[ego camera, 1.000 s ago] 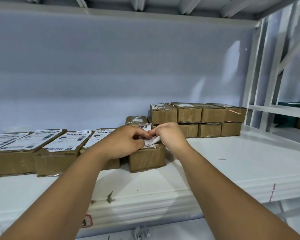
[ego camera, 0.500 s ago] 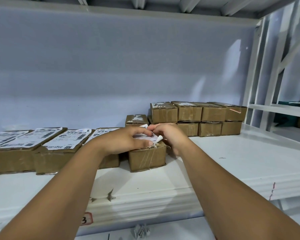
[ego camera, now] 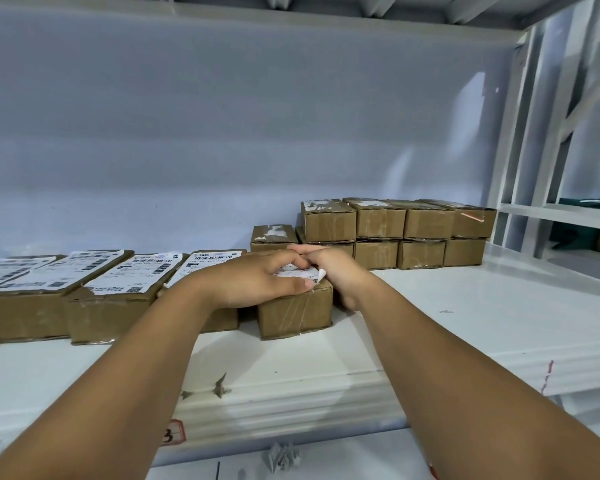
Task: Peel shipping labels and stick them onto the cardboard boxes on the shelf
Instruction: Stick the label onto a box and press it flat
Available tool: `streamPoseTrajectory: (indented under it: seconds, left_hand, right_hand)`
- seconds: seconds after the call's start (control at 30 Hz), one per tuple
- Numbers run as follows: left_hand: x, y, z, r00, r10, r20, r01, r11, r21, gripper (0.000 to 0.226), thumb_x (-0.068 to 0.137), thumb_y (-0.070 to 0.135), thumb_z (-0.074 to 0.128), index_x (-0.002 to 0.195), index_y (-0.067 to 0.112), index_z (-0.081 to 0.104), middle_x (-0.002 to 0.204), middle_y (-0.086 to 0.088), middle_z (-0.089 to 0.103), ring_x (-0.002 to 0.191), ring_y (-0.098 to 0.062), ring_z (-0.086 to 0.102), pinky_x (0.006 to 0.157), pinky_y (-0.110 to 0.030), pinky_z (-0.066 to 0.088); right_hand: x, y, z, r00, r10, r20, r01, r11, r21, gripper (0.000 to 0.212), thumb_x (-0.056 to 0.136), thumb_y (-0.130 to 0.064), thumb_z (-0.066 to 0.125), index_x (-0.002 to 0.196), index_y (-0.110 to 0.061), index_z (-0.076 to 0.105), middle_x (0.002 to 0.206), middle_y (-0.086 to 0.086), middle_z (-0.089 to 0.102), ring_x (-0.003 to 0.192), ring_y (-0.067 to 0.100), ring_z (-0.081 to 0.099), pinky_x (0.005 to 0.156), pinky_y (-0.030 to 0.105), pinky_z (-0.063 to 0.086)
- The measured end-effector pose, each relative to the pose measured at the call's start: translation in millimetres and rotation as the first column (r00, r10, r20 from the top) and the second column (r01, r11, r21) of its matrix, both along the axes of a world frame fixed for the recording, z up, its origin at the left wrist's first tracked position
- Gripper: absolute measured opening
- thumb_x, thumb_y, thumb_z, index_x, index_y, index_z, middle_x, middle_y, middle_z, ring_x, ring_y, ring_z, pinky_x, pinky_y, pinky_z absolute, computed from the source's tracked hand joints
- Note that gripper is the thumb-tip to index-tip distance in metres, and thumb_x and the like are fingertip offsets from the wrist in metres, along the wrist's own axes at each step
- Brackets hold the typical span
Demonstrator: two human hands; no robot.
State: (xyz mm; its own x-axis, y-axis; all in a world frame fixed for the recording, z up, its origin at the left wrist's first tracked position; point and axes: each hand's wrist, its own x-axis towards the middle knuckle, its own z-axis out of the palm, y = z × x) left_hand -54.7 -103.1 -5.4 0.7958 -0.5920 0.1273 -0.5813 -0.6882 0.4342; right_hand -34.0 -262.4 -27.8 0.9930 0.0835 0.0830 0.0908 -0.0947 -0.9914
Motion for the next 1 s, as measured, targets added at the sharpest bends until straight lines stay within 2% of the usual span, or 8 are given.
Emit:
streamPoseTrajectory:
  seconds: [0.1, 0.23, 0.4, 0.5, 0.57, 0.67, 0.83, 1.0]
  left_hand:
    - [0.9, 1.3, 0.3, 0.999, 0.02, -0.027, -0.019, 1.0, 0.015, 0.039, 0.078, 0.068, 0.049, 0.113, 0.051, 0.046, 0.137, 0.022, 0.042, 0.126, -0.006, 0.039, 0.108, -0.034, 0.032]
    - [-3.2, -1.4, 2.9, 0.997, 0.043, -0.067, -0.045, 0.999, -0.023, 0.039, 0.084, 0.058, 0.056, 0.117, 0.043, 0.045, 0.122, 0.024, 0.043, 0.123, -0.008, 0.039, 0.103, -0.03, 0.033]
    - [-3.6, -7.0, 5.7, 0.988, 0.149, -0.028, -0.148, 0.988, 0.046, 0.076, 0.059, 0.075, 0.048, 0.127, 0.044, 0.036, 0.132, 0.008, 0.044, 0.12, -0.012, 0.04, 0.098, -0.03, 0.036]
    - [-2.0, -6.4, 7.0, 0.983, 0.174, -0.067, -0.17, 0.984, 0.059, 0.087, 0.056, 0.077, 0.049, 0.135, 0.045, 0.032, 0.143, 0.004, 0.037, 0.131, -0.014, 0.032, 0.104, -0.031, 0.032]
    - [-3.7, -6.0, 8.0, 0.979, 0.19, -0.079, -0.186, 0.981, 0.059, 0.083, 0.062, 0.075, 0.052, 0.136, 0.043, 0.033, 0.144, 0.004, 0.036, 0.132, -0.014, 0.032, 0.103, -0.031, 0.031]
    - [-5.5, -7.1, 9.7, 0.977, 0.182, -0.115, -0.18, 0.983, 0.025, 0.067, 0.079, 0.062, 0.059, 0.137, 0.038, 0.035, 0.142, 0.006, 0.039, 0.126, -0.012, 0.037, 0.095, -0.026, 0.031]
    - [-8.9, -7.0, 12.0, 0.976, 0.171, -0.137, -0.168, 0.985, 0.031, 0.063, 0.082, 0.057, 0.058, 0.137, 0.037, 0.036, 0.137, 0.009, 0.041, 0.115, -0.007, 0.038, 0.091, -0.024, 0.029]
    - [-10.8, -0.7, 11.6, 0.95, 0.082, -0.302, -0.147, 0.969, -0.197, 0.031, 0.09, 0.042, 0.054, 0.12, 0.034, 0.053, 0.111, 0.02, 0.053, 0.092, 0.012, 0.051, 0.074, -0.005, 0.036]
  right_hand:
    - [1.3, -0.2, -0.1, 1.0, 0.007, -0.013, -0.007, 1.0, -0.001, 0.04, 0.097, -0.006, 0.035, 0.129, -0.016, 0.056, 0.125, 0.009, 0.061, 0.104, 0.017, 0.059, 0.083, 0.02, 0.047]
    - [1.0, -0.8, 0.0, 0.999, 0.053, -0.013, -0.053, 0.998, -0.021, 0.047, 0.093, -0.001, 0.032, 0.132, -0.014, 0.055, 0.125, 0.009, 0.061, 0.104, 0.018, 0.06, 0.076, 0.02, 0.049]
    - [5.4, -6.1, -1.4, 0.999, 0.011, -0.037, -0.014, 0.998, -0.068, 0.04, 0.093, -0.01, 0.046, 0.128, -0.024, 0.058, 0.128, 0.007, 0.06, 0.12, 0.022, 0.054, 0.106, 0.035, 0.04]
    - [-2.1, -11.6, 0.7, 0.992, 0.093, -0.089, -0.091, 0.995, 0.03, 0.038, 0.095, -0.008, 0.048, 0.129, -0.022, 0.057, 0.126, 0.007, 0.061, 0.109, 0.02, 0.058, 0.097, 0.031, 0.046]
    - [-10.4, -17.9, 3.8, 0.979, 0.17, -0.112, -0.161, 0.983, 0.083, 0.041, 0.095, -0.005, 0.048, 0.133, -0.019, 0.053, 0.124, 0.008, 0.06, 0.105, 0.02, 0.058, 0.09, 0.026, 0.046]
    - [-17.7, -29.2, 4.4, 0.954, 0.268, -0.137, -0.251, 0.959, 0.128, 0.048, 0.091, -0.001, 0.051, 0.137, -0.017, 0.049, 0.131, 0.008, 0.057, 0.112, 0.02, 0.056, 0.098, 0.03, 0.044]
    - [-24.1, -39.7, 3.2, 0.911, 0.385, -0.145, -0.354, 0.913, 0.202, 0.067, 0.076, 0.001, 0.061, 0.138, -0.016, 0.045, 0.129, 0.008, 0.059, 0.108, 0.019, 0.058, 0.092, 0.028, 0.047]
    - [-28.0, -36.4, 3.6, 0.909, 0.401, -0.117, -0.378, 0.909, 0.177, 0.058, 0.085, 0.004, 0.055, 0.139, -0.017, 0.044, 0.114, 0.003, 0.064, 0.106, 0.016, 0.057, 0.092, 0.027, 0.046]
